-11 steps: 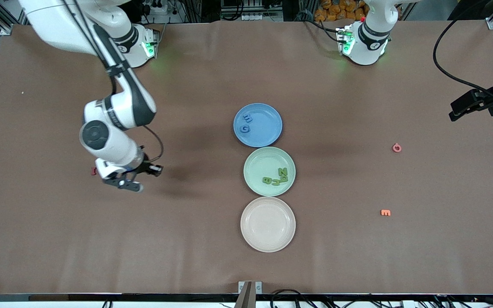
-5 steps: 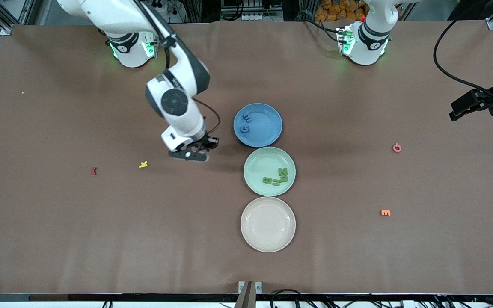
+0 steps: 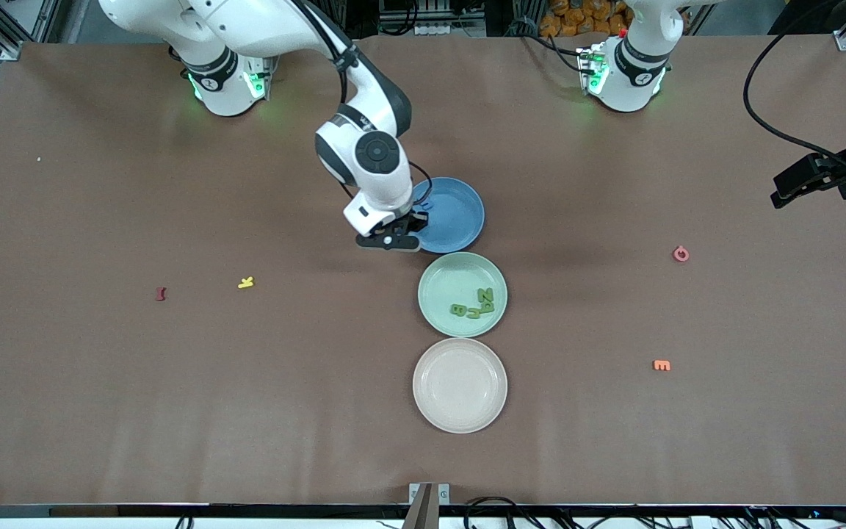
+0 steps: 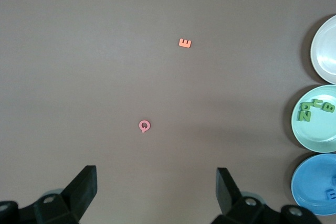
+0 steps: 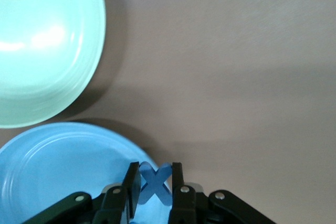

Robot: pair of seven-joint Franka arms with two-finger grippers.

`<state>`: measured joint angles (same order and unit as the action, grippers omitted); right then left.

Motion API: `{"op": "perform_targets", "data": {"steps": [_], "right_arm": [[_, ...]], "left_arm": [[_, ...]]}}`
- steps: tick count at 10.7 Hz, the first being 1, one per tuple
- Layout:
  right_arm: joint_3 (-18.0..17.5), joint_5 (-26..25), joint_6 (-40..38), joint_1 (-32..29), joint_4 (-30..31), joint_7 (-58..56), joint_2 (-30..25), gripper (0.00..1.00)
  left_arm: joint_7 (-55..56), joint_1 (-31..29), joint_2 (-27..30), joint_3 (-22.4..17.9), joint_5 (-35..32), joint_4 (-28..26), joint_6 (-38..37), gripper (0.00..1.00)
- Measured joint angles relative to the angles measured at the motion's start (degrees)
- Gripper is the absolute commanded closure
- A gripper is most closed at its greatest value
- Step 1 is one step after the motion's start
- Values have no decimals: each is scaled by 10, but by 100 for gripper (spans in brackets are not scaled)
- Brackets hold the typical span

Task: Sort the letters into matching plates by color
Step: 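Carry the blue x to the blue plate with the right gripper, then open the right gripper to drop blue x onto the blue plate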

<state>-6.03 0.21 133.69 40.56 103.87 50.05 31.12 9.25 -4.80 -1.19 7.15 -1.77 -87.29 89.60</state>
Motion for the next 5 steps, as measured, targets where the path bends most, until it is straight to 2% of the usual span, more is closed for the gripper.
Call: {"op": "perform_targets", "data": {"steps": [1,2,3,5], "right_arm": [[0,0,0,11,-13,4,14,88],[0,0,1,19,-26,6,25,73],[0,0,1,24,-34,7,32,1],[0,0,0,27,-43,7,35,0]], "left_arm": [[0,0,0,0,0,0,0,0],[0,0,0,0,0,0,0,0],[0,0,0,0,0,0,0,0],[0,0,0,0,0,0,0,0]]}}
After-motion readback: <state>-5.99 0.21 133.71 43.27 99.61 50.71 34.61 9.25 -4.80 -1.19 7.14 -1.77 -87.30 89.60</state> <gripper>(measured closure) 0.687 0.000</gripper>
